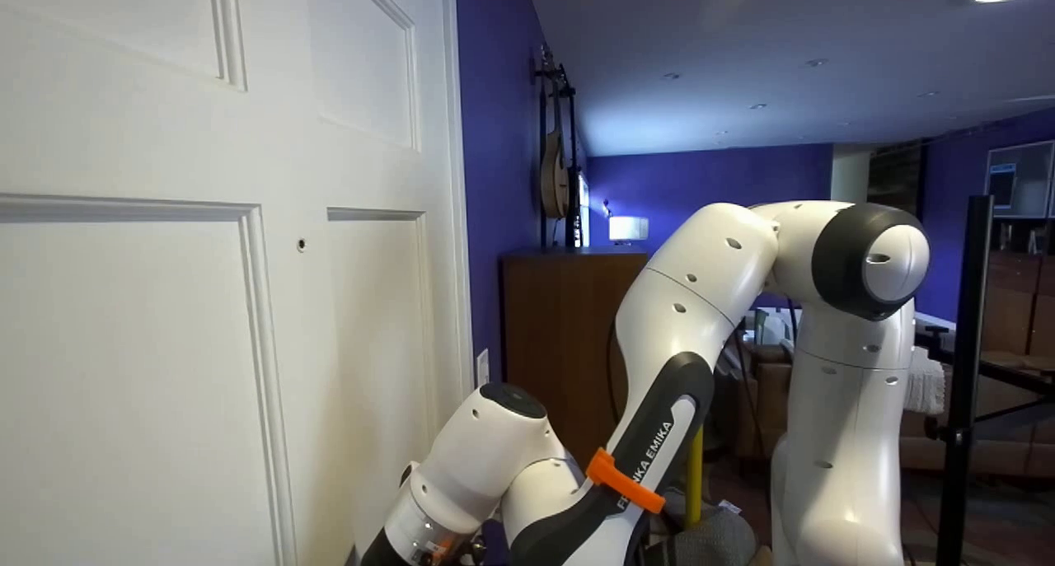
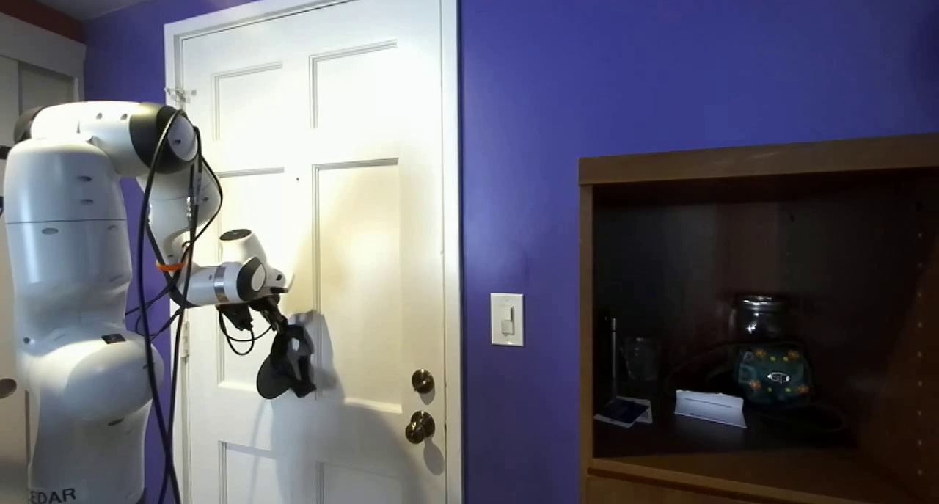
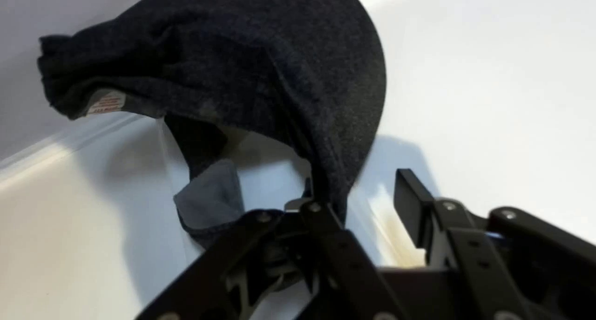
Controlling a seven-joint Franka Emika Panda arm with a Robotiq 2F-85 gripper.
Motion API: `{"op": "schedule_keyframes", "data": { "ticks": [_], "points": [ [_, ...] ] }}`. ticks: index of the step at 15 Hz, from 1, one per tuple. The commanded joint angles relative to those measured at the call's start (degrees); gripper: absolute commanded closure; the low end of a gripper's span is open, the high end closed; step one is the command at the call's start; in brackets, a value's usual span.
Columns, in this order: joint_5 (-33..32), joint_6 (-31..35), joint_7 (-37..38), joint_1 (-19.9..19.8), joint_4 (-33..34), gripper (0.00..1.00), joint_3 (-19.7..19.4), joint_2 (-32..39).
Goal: Remove the half cap from the cabinet top and hang it on the door coat hanging hook
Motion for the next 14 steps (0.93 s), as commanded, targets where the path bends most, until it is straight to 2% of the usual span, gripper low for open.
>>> {"op": "schedule_keyframes", "data": {
  "ticks": [1,5,11,14],
  "points": [
    [0.37,0.45,-1.78,0.49,1.88,0.28,-0.40,1.58],
    [2.51,0.59,-2.30,1.37,3.48,0.02,-0.42,2.87],
    [7.60,0.19,-3.65,2.88,6.38,0.00,-0.01,5.40],
    [9.65,-2.00,-4.09,2.63,6.72,0.00,0.16,4.51]
  ]
}}
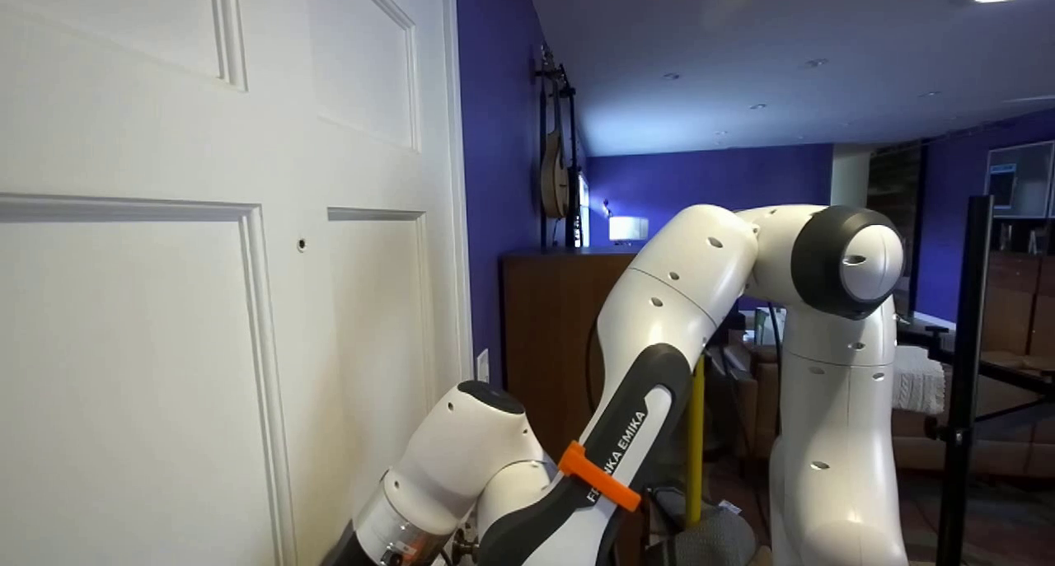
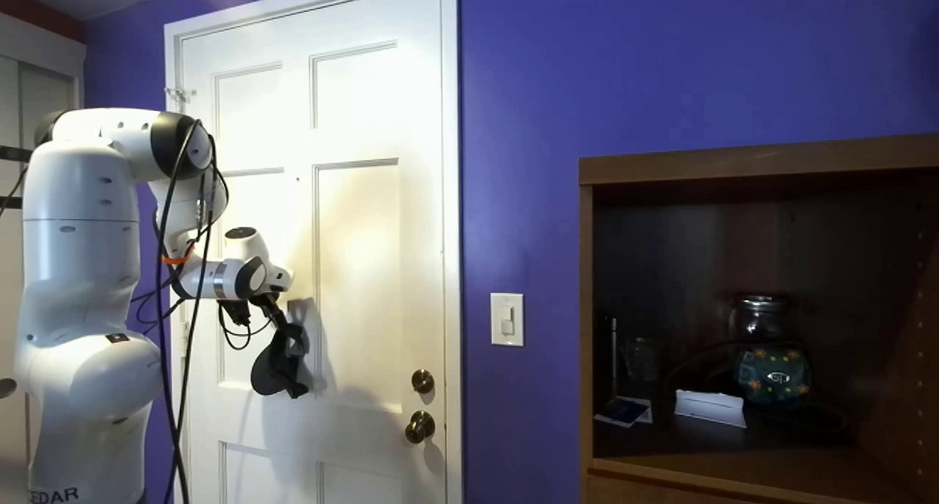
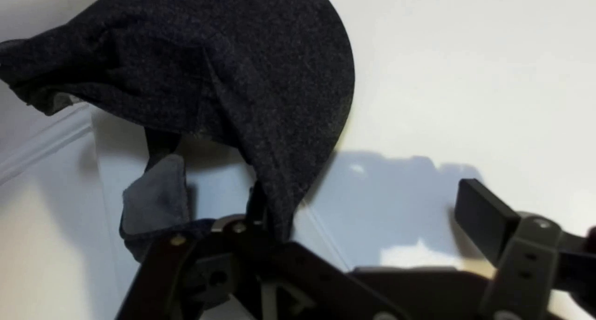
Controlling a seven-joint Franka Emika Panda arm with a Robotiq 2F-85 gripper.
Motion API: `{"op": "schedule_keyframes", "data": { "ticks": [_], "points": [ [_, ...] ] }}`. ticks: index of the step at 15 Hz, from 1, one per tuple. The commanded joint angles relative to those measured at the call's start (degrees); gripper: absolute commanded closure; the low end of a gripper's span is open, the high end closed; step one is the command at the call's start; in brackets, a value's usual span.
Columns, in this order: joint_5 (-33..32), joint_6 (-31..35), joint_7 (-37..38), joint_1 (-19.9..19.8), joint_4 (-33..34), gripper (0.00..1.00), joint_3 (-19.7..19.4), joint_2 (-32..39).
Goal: Remove the half cap from the cabinet top and hang it on the door coat hanging hook
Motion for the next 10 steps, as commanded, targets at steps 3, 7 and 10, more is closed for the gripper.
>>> {"op": "schedule_keyframes", "data": {
  "ticks": [3,7,10],
  "points": [
    [5.51,-7.26,-2.05,0.22,1.90,0.00,-0.07,-1.39],
    [9.22,-13.46,-3.93,8.25,2.47,0.00,-8.82,-2.38],
    [9.50,-15.52,-4.18,10.30,2.27,0.00,-11.75,-3.23]
  ]
}}
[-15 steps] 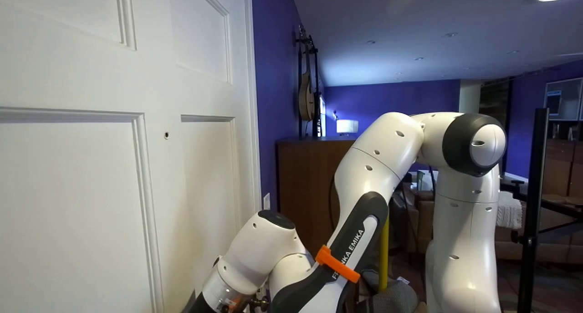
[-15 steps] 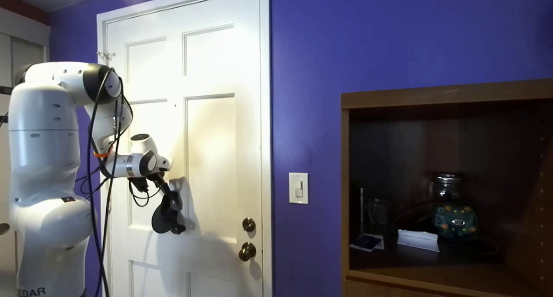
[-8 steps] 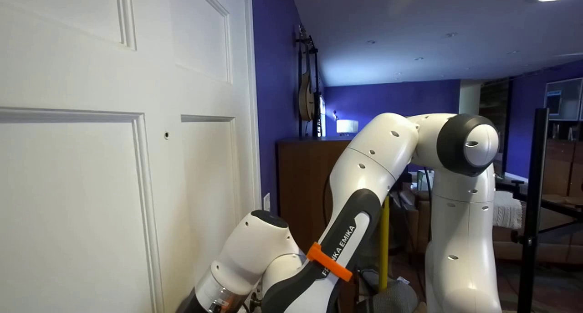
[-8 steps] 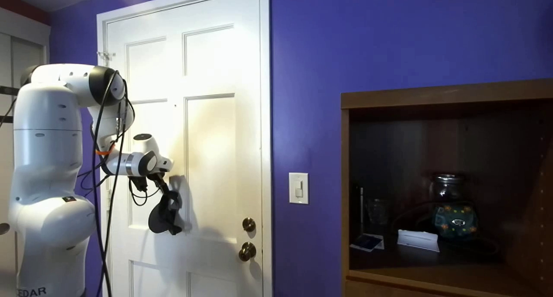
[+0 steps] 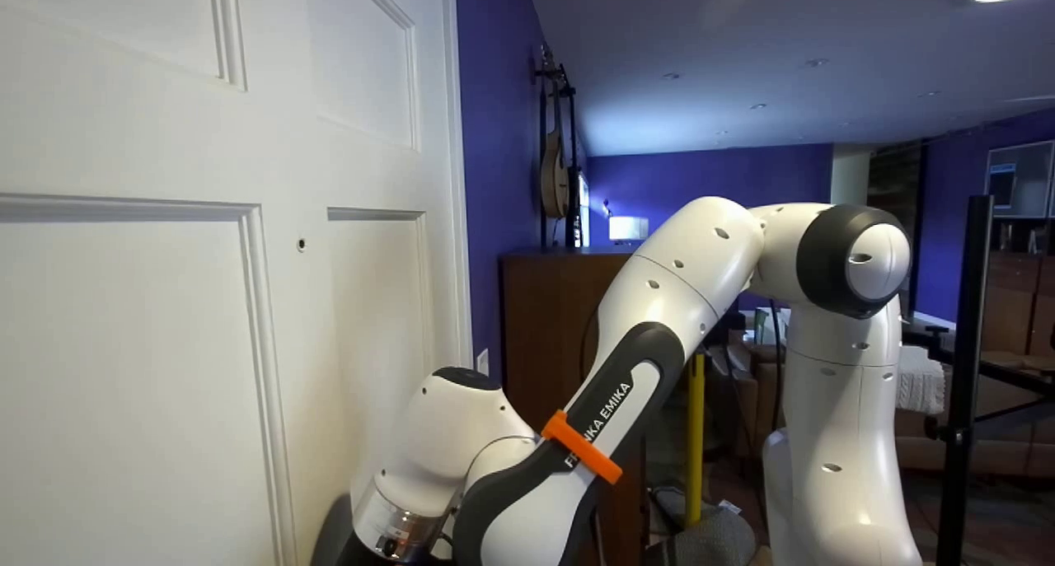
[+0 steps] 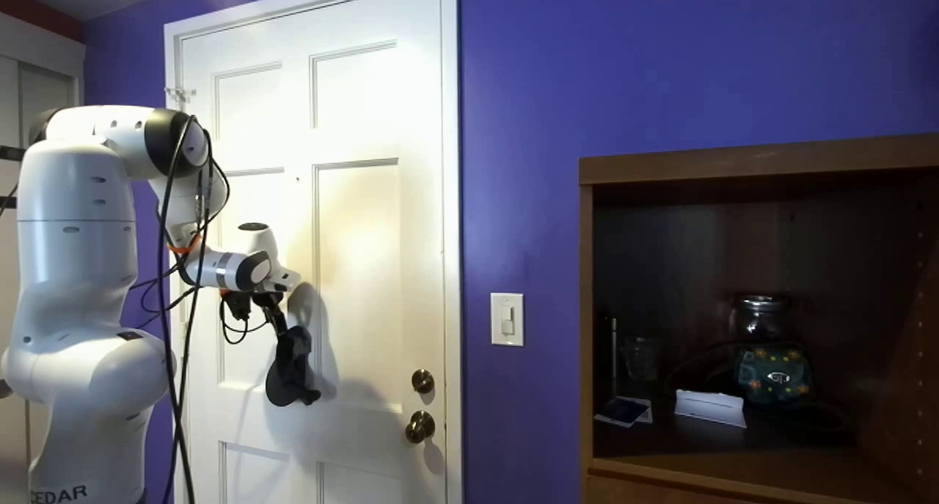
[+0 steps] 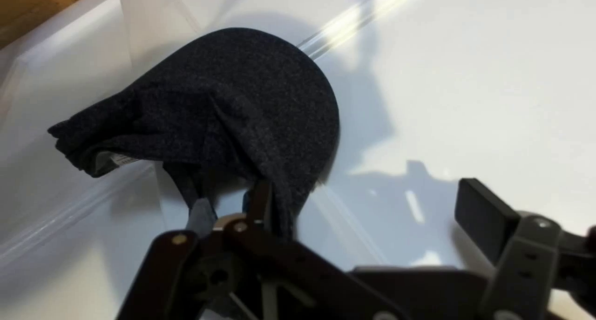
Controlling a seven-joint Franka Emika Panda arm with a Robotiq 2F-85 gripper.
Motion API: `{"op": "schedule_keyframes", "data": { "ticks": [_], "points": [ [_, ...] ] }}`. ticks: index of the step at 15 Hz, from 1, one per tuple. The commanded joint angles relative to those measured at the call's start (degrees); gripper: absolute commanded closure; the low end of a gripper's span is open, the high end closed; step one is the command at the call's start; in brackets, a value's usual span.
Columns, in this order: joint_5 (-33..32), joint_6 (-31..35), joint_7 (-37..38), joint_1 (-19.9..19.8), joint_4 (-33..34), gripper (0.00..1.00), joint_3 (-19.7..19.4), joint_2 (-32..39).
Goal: Remove the half cap from the cabinet top and hang it on the door coat hanging hook
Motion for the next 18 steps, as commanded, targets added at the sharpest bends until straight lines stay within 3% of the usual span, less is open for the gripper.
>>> {"op": "schedule_keyframes", "data": {
  "ticks": [1,6,12,18],
  "points": [
    [2.03,-3.65,-1.60,3.17,0.06,0.00,-3.88,-2.08],
    [2.12,-5.54,-1.81,4.34,0.05,0.00,-5.78,-2.63],
    [8.03,-6.03,-5.82,6.38,1.82,0.00,-6.23,-1.74],
    [8.26,-13.71,-7.27,6.42,1.09,0.00,-6.75,-6.09]
  ]
}}
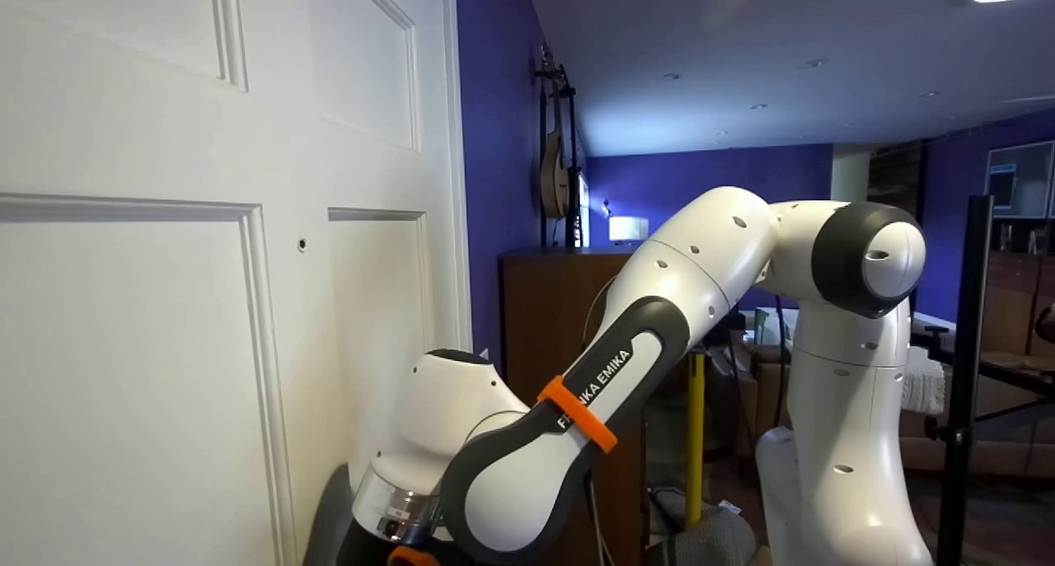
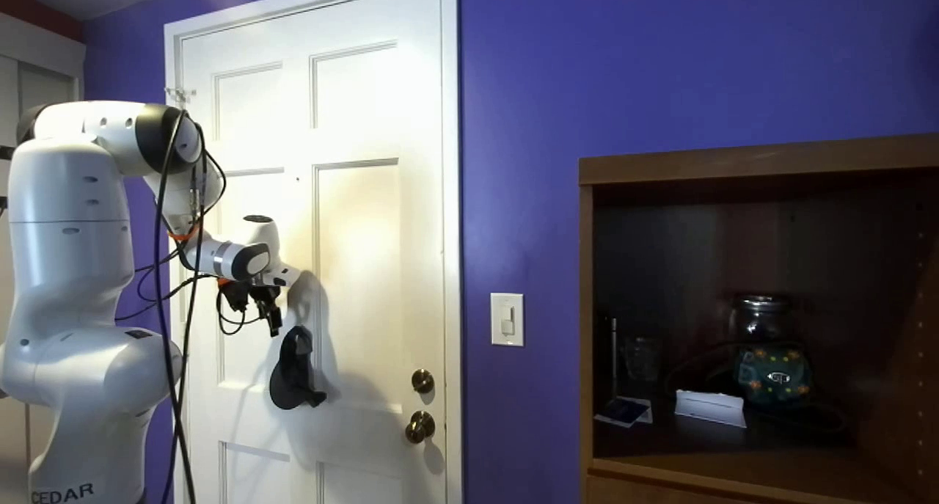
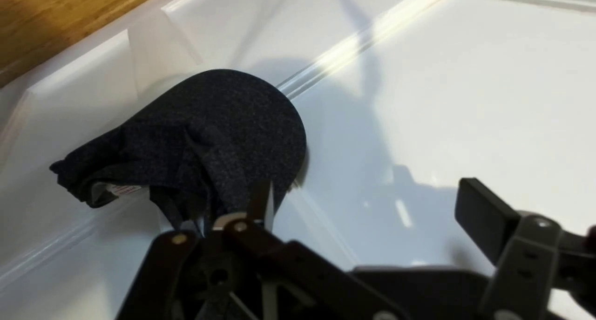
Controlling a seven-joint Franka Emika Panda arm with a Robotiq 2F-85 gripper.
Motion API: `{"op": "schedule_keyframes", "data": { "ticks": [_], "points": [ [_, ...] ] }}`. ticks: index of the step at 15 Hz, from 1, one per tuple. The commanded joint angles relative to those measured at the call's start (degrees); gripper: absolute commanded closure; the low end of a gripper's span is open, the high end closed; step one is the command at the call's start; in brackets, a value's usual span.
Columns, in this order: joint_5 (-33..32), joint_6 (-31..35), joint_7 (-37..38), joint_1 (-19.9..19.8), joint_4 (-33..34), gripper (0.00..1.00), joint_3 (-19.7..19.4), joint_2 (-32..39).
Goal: Remove the half cap from the cabinet top and hang it on the door coat hanging hook
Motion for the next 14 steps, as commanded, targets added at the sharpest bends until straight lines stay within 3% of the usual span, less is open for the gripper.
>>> {"op": "schedule_keyframes", "data": {
  "ticks": [1,3,8,14],
  "points": [
    [0.39,-8.23,-0.83,0.33,-0.96,0.00,-1.56,-5.17],
    [-1.26,-13.34,0.07,-0.27,-1.24,0.00,-2.07,-7.79],
    [-12.42,-27.09,2.22,-3.87,-1.65,0.00,-2.27,-15.48],
    [-19.54,-34.01,2.10,-7.41,-1.86,0.00,-2.15,-23.16]
  ]
}}
